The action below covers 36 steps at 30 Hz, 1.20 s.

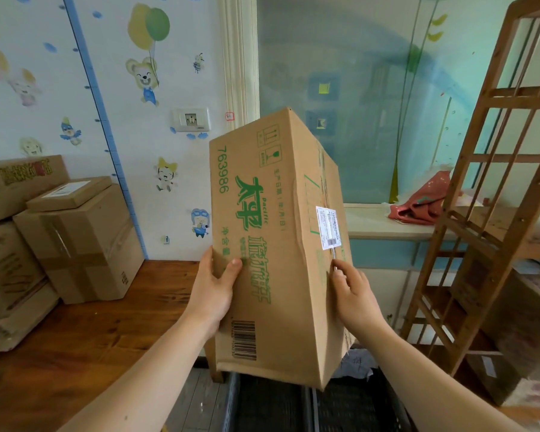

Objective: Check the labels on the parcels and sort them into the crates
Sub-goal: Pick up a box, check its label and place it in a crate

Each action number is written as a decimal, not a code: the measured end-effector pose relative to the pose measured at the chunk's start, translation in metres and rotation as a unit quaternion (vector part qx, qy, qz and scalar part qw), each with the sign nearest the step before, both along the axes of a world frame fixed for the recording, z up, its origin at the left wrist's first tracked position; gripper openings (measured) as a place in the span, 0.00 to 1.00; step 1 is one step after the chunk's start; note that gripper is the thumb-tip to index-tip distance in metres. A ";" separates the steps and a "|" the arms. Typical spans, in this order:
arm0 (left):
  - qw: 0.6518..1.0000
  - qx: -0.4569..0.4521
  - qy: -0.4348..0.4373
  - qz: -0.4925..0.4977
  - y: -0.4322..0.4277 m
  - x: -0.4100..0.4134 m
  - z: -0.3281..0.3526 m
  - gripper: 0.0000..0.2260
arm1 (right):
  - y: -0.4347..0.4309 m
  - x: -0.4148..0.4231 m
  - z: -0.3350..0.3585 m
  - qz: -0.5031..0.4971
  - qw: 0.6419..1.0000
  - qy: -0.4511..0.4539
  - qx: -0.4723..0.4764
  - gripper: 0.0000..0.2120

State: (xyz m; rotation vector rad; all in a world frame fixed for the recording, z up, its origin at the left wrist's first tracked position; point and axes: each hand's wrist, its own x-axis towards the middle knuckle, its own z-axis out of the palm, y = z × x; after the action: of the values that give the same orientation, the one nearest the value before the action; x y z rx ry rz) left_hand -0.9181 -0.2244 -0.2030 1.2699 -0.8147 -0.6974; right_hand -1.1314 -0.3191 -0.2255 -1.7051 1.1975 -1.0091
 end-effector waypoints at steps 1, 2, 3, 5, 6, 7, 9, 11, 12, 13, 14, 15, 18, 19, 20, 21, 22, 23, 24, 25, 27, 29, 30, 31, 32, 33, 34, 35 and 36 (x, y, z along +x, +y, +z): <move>1.000 0.000 -0.001 -0.003 0.000 0.000 0.000 0.18 | -0.002 0.000 -0.001 -0.005 1.000 -0.001 -0.004 0.15; 1.000 0.002 -0.003 -0.004 -0.001 0.001 0.000 0.19 | -0.004 0.001 -0.001 -0.009 1.000 -0.003 -0.004 0.14; 1.000 0.003 -0.005 -0.005 -0.001 0.001 0.001 0.19 | -0.006 0.001 -0.001 -0.011 1.000 -0.005 0.001 0.16; 1.000 0.005 -0.005 -0.007 -0.001 0.003 0.003 0.19 | -0.011 0.000 -0.002 -0.010 1.000 -0.004 0.017 0.23; 1.000 0.006 -0.003 -0.008 -0.002 0.004 0.003 0.20 | -0.012 -0.001 -0.002 -0.006 1.000 0.002 0.023 0.25; 1.000 0.009 -0.004 -0.009 -0.002 0.006 0.004 0.21 | -0.015 -0.002 -0.002 -0.003 1.000 0.007 0.028 0.26; 1.000 0.011 -0.010 -0.014 -0.002 0.009 0.006 0.21 | -0.019 -0.003 -0.002 0.000 0.999 0.022 0.032 0.27; 0.999 0.013 -0.022 -0.020 -0.002 0.012 0.009 0.20 | -0.023 -0.002 0.000 0.001 0.999 0.033 0.032 0.27; 0.999 0.016 -0.029 -0.023 -0.002 0.014 0.010 0.21 | -0.024 -0.002 0.002 0.001 0.999 0.036 0.030 0.27; 0.999 0.018 -0.036 -0.025 -0.002 0.017 0.012 0.21 | -0.025 -0.002 0.004 0.004 0.999 0.039 0.029 0.27; 0.999 0.020 -0.042 -0.024 -0.003 0.019 0.013 0.21 | -0.025 -0.002 0.006 0.007 0.999 0.043 0.028 0.28; 0.998 0.022 -0.047 -0.025 -0.004 0.022 0.015 0.21 | -0.025 -0.003 0.007 0.008 0.999 0.045 0.028 0.28; 0.998 0.026 -0.051 -0.031 -0.003 0.027 0.019 0.16 | -0.026 -0.005 0.010 0.010 0.998 0.049 0.023 0.29; 0.998 0.027 -0.047 -0.034 -0.003 0.029 0.020 0.14 | -0.027 -0.006 0.010 0.010 0.998 0.051 0.022 0.28; 0.998 0.028 -0.042 -0.034 -0.002 0.030 0.020 0.13 | -0.029 -0.007 0.010 0.009 0.998 0.053 0.024 0.27; 0.998 0.031 -0.039 -0.035 0.000 0.031 0.021 0.11 | -0.031 -0.009 0.009 0.006 0.998 0.053 0.029 0.26; 0.998 0.032 -0.035 -0.037 0.001 0.032 0.021 0.11 | -0.033 -0.011 0.007 -0.002 0.998 0.053 0.037 0.26; 0.998 0.032 -0.034 -0.041 0.003 0.033 0.021 0.10 | -0.035 -0.014 0.005 -0.011 0.998 0.050 0.049 0.27; 0.998 0.031 -0.031 -0.044 0.004 0.033 0.021 0.10 | -0.036 -0.016 0.003 -0.019 0.997 0.044 0.064 0.29; 0.998 0.033 -0.032 -0.045 0.005 0.033 0.020 0.11 | -0.037 -0.017 0.002 -0.025 0.996 0.039 0.081 0.32; 0.998 0.037 -0.039 -0.044 0.005 0.034 0.019 0.13 | -0.036 -0.019 -0.001 -0.032 0.993 0.040 0.109 0.35; 0.996 0.043 -0.066 -0.034 0.004 0.037 0.018 0.18 | -0.035 -0.021 -0.003 -0.041 0.992 0.040 0.112 0.37; 0.995 0.049 -0.081 -0.026 0.003 0.038 0.018 0.21 | -0.035 -0.022 -0.004 -0.047 0.992 0.037 0.108 0.38; 0.994 0.051 -0.097 -0.016 0.002 0.038 0.018 0.22 | -0.035 -0.022 -0.005 -0.054 0.993 0.035 0.102 0.39; 0.992 0.052 -0.119 -0.004 0.002 0.037 0.018 0.22 | -0.035 -0.023 -0.006 -0.061 0.993 0.032 0.101 0.40; 0.988 0.053 -0.143 0.009 0.001 0.035 0.018 0.20 | -0.036 -0.024 -0.006 -0.068 0.992 0.028 0.102 0.41; 0.984 0.059 -0.165 0.024 -0.001 0.033 0.017 0.19 | -0.036 -0.024 -0.007 -0.076 0.991 0.025 0.106 0.43; 0.980 0.067 -0.182 0.041 -0.003 0.031 0.015 0.18 | -0.037 -0.025 -0.009 -0.082 0.990 0.024 0.112 0.45; 0.977 0.076 -0.191 0.057 -0.004 0.028 0.014 0.19 | -0.037 -0.026 -0.010 -0.087 0.989 0.027 0.116 0.47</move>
State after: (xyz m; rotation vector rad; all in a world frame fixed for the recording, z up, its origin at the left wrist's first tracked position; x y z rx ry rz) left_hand -0.8898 -0.2289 -0.1892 1.6058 -1.0036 -0.4334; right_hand -1.1573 -0.3560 -0.2356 -1.4727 1.4587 -0.8904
